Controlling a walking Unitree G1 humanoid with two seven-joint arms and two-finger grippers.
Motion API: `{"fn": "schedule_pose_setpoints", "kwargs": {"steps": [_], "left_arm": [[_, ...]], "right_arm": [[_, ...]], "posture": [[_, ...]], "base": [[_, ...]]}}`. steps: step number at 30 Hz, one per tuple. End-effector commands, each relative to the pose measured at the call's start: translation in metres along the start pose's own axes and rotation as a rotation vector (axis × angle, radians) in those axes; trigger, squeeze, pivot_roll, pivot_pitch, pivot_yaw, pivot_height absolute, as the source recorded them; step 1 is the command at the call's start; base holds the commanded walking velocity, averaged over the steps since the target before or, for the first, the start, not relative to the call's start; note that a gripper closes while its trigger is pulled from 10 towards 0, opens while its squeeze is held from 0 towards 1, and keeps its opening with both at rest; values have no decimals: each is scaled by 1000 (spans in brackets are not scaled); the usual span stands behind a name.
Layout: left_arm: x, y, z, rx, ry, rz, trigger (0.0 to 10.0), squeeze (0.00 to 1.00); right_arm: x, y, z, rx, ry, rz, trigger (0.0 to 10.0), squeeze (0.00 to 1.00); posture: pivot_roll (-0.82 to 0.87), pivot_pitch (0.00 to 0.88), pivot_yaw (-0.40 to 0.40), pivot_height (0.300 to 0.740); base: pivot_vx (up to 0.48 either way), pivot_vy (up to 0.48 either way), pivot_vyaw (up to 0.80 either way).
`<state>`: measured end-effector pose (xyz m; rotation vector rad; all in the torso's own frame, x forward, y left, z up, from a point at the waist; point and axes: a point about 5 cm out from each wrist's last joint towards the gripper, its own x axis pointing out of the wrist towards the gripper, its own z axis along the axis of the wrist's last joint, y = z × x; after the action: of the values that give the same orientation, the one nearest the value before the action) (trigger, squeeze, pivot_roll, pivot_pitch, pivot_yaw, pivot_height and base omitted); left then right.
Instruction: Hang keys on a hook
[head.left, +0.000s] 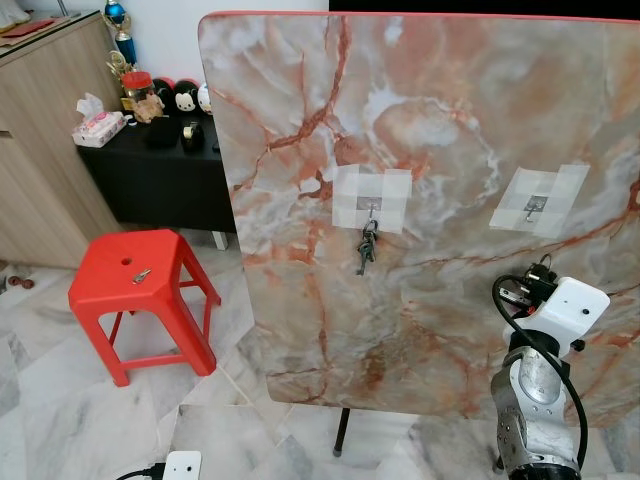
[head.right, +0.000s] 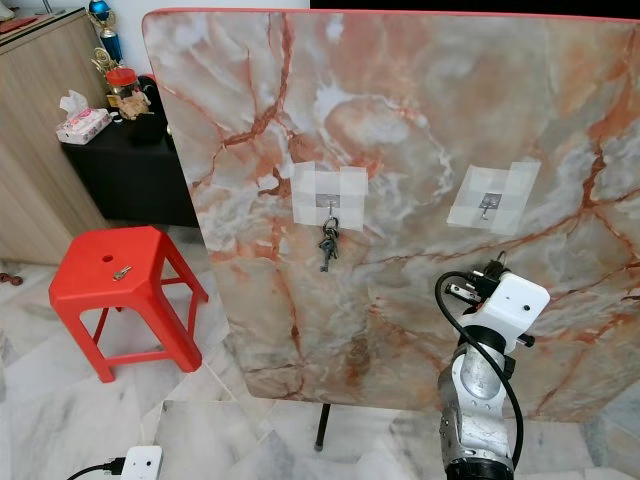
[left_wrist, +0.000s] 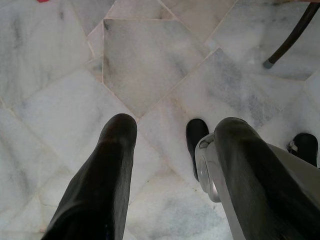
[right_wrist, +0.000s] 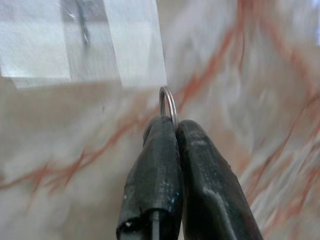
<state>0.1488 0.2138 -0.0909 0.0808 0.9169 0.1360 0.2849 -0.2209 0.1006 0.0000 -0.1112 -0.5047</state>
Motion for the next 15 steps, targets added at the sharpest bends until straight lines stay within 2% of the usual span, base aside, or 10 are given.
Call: {"fn": "schedule_pose_setpoints", "kwargs": {"steps": [1,5,7,8,9,13,15], "left_arm": [[0,0,-3,26,15,-7,10000,0],[0,-1,-3,27,16,-9,10000,0],[0,-3,-4,27,21,-11,10000,0],[0,-3,-4,27,21,-11,10000,0],[0,-4,-4,28,23,-13,10000,0],[-1,-6,-5,27,26,-17,10000,0],[-1,-7,-6,28,30,-20,10000,0]], "right_arm": [[1,0,16,-47,-100,-16,10000,0],[1,-1,21,-116,-142,-22,10000,0],[0,-3,30,-274,-234,-51,10000,0],[0,-3,30,-274,-234,-51,10000,0],[-1,-3,33,-344,-269,-50,10000,0],[-4,1,37,-448,-328,-28,10000,0],[-6,4,35,-547,-354,-7,10000,0]], "posture": [[-45,0,-16,740],[-46,0,-16,740],[-43,0,-17,740],[-43,0,-17,740],[-44,0,-17,740],[-46,0,-18,740],[-47,0,-18,740]], "base": [[0,0,0],[0,0,0],[0,0,0],[0,0,0],[0,0,0],[0,0,0],[0,0,0]]}}
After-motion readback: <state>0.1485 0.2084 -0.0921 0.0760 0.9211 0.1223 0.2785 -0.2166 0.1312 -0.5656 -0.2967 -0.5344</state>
